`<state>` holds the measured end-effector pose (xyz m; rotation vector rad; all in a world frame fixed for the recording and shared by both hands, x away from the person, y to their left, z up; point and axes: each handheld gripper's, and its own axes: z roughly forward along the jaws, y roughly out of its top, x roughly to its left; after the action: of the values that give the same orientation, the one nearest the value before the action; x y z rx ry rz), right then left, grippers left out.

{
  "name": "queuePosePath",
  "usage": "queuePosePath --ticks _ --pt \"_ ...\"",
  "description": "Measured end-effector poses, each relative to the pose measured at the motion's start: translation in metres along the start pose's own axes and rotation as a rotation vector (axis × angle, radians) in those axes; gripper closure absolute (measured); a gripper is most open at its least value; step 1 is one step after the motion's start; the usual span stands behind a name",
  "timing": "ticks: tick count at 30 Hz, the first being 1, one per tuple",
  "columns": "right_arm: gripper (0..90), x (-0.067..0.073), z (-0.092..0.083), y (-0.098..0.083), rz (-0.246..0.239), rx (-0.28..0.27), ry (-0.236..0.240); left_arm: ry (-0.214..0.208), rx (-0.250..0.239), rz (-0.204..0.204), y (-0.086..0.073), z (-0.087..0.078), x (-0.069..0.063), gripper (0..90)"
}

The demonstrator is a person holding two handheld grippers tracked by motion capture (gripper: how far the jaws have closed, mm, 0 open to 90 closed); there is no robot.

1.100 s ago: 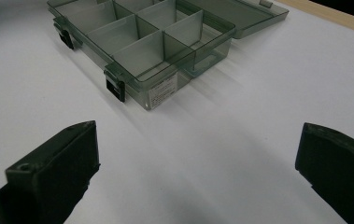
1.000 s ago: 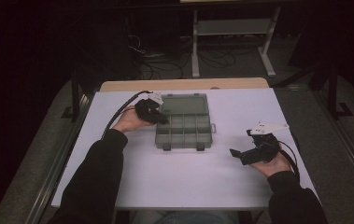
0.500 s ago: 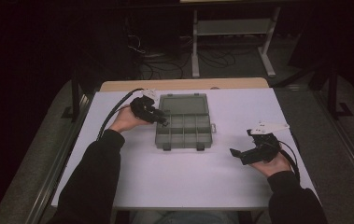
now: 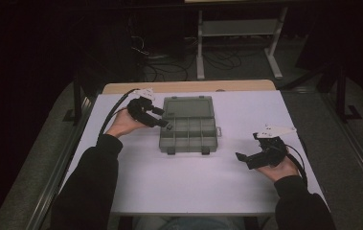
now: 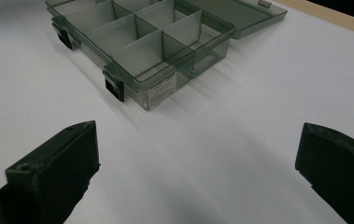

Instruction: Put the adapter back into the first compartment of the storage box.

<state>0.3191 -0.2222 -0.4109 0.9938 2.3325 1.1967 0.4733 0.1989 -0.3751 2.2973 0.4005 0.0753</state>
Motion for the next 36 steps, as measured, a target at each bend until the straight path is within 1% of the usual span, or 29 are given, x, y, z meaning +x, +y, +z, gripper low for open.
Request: queuePosePath --ticks 4,8,12,15,17,19,21,24,26,28,32,33,36 --pt "0.0 0.0 0.0 0.0 0.0 0.0 -0.001 -0.016 -0.016 -0.003 0.001 -0.005 -0.002 29.6" --pt "0.0 0.0 0.0 0.0 0.0 0.0 -0.001 -0.014 -0.024 -0.007 0.003 -0.009 -0.005 23.5" --pt "0.0 0.0 0.0 0.0 -0.001 0.0 -0.002 -0.012 -0.018 -0.017 0.004 -0.012 -0.008 18.5" --pt "0.0 -0.001 0.0 0.0 0.0 -0.002 -0.001 -0.027 -0.019 -0.026 0.004 -0.015 -0.01 13.8" --pt "0.0 -0.001 0.0 0.0 0.0 -0.002 -0.001 -0.025 -0.018 -0.023 0.002 -0.017 -0.013 12.8" --pt "0.0 -0.001 0.0 0.0 0.0 -0.001 0.0 -0.024 -0.024 -0.028 0.0 -0.02 -0.015 10.7" --pt "0.0 -0.001 0.0 0.001 -0.005 -0.002 0.001 -0.008 -0.027 -0.031 -0.002 -0.024 -0.016 8.0" --pt "0.0 -0.001 0.001 0.001 -0.01 0.002 0.006 0.001 -0.034 -0.042 -0.005 -0.029 -0.018 3.1" --pt "0.0 0.0 0.001 0.001 -0.011 0.001 0.006 0.015 -0.03 -0.045 -0.007 -0.033 -0.019 0.5" --pt "0.0 -0.001 0.001 0.001 -0.01 0.0 0.006 0.025 -0.033 -0.04 -0.009 -0.037 -0.02 0.0" --pt "0.0 -0.001 0.001 0.001 -0.007 -0.002 0.007 0.037 -0.056 -0.049 -0.012 -0.046 -0.02 0.0" --pt "0.0 -0.001 0.001 0.001 -0.007 -0.003 0.007 0.047 -0.067 -0.045 -0.013 -0.049 -0.021 0.0" --pt "0.0 -0.001 0.0 0.001 -0.007 -0.004 0.006 0.053 -0.103 -0.049 -0.015 -0.055 -0.023 0.0"
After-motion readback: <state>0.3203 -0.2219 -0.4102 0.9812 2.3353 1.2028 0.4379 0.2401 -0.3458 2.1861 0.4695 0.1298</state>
